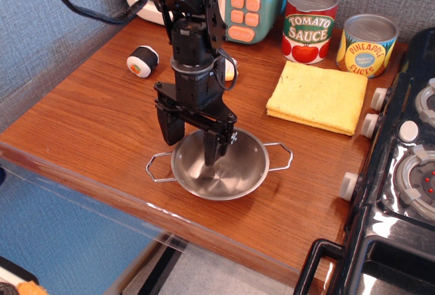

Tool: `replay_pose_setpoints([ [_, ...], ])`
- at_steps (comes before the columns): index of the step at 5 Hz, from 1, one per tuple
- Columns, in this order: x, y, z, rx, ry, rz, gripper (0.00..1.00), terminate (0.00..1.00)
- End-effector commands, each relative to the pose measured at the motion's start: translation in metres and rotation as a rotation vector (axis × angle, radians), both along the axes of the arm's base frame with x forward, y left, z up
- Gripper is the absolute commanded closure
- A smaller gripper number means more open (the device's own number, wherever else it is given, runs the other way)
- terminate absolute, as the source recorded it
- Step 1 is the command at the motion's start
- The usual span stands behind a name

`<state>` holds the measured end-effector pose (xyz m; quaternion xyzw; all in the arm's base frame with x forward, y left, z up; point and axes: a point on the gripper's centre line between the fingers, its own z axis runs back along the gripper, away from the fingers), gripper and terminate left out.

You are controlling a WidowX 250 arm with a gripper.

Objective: Put the pot close to the left hand bottom corner of the table.

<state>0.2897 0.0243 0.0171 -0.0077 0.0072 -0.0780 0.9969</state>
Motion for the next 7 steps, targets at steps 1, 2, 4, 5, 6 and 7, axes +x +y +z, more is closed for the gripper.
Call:
replay_pose_setpoints([
  [1,0.005,0.002,0.010,-0.010,-0.055,0.005,1.00,0.00],
  [2,0.003,0.001,0.013,-0.010,-0.064,-0.001,1.00,0.00],
  [4,-0.006,-0.007,0.034,-0.012,-0.136,-0.028,1.00,0.00],
  [5,-0.013,-0.003,0.053,-0.013,-0.197,-0.013,1.00,0.00],
  [6,-0.023,0.031,0.073,-0.018,-0.265,0.102,1.00,0.00],
  [7,-0.030,0.065,0.078,-0.023,-0.283,0.200,1.00,0.00],
])
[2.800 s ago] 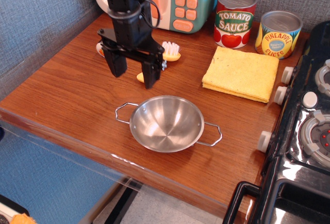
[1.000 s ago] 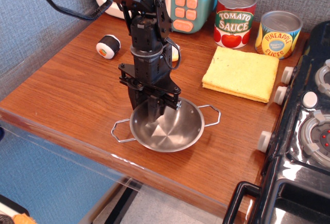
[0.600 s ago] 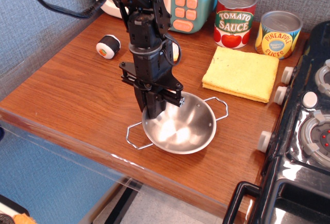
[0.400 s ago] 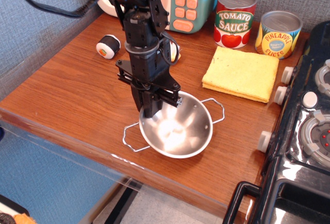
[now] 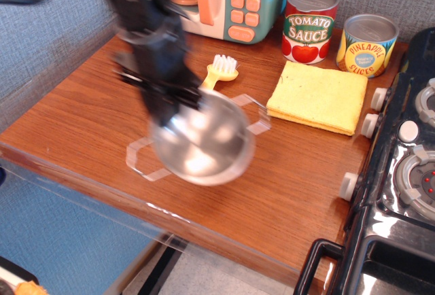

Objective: Put the pot close to the left hand bottom corner of the table.

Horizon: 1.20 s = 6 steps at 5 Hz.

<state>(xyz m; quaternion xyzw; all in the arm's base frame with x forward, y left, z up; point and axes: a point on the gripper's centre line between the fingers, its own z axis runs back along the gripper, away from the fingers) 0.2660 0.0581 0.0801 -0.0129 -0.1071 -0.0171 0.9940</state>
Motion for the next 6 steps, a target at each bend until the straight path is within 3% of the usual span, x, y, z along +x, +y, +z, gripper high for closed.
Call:
replay_pose_setpoints([
  [1,-0.007,0.063,0.009,0.022,-0.019,0.176,1.00,0.00],
  [2,-0.004,0.084,0.004,0.057,0.014,0.240,1.00,0.00],
  [4,0.003,0.119,-0.013,0.069,0.089,0.361,1.00,0.00],
  [6,0.004,0.135,-0.017,0.066,0.108,0.413,1.00,0.00],
])
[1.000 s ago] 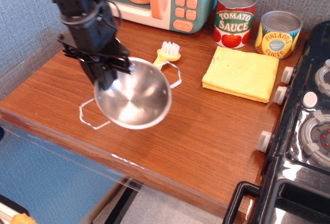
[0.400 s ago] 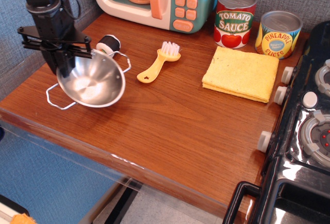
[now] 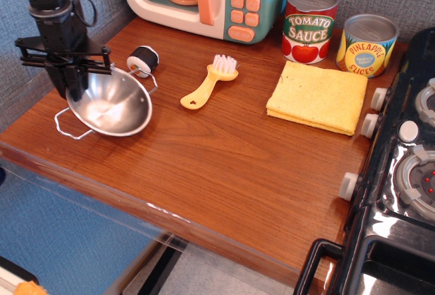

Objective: Put the pot close to the left hand bottom corner of the table.

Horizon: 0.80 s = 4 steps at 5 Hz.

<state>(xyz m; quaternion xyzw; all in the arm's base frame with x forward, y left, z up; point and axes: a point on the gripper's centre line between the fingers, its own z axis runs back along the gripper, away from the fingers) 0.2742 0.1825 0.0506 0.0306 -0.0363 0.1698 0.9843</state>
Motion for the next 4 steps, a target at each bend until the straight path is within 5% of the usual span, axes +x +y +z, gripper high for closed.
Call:
replay_pose_setpoints([
  [1,-0.0061,0.0195,0.0072,0.021,-0.021,0.053,1.00,0.00],
  [2,-0.0066,0.0203,0.0054,0.020,-0.005,0.053,0.00,0.00],
  [4,-0.0044,0.0154,0.0080,0.029,-0.006,0.022,0.00,0.00],
])
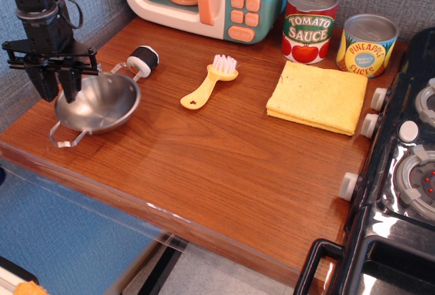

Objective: Put the pot close to the left hand bottom corner of the table.

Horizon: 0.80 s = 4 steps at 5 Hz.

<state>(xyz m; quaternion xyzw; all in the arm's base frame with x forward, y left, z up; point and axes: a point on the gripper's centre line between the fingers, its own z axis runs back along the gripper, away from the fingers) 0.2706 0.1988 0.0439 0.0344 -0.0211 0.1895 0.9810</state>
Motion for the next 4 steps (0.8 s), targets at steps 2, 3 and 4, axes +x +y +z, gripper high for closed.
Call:
replay_pose_setpoints([
  [2,0.006,-0.029,0.036,0.078,-0.087,-0.141,0.00,0.00],
  [3,0.011,-0.063,0.048,0.081,-0.126,-0.281,0.00,0.00],
  [4,0.014,-0.085,0.047,0.066,-0.132,-0.362,0.00,0.00],
])
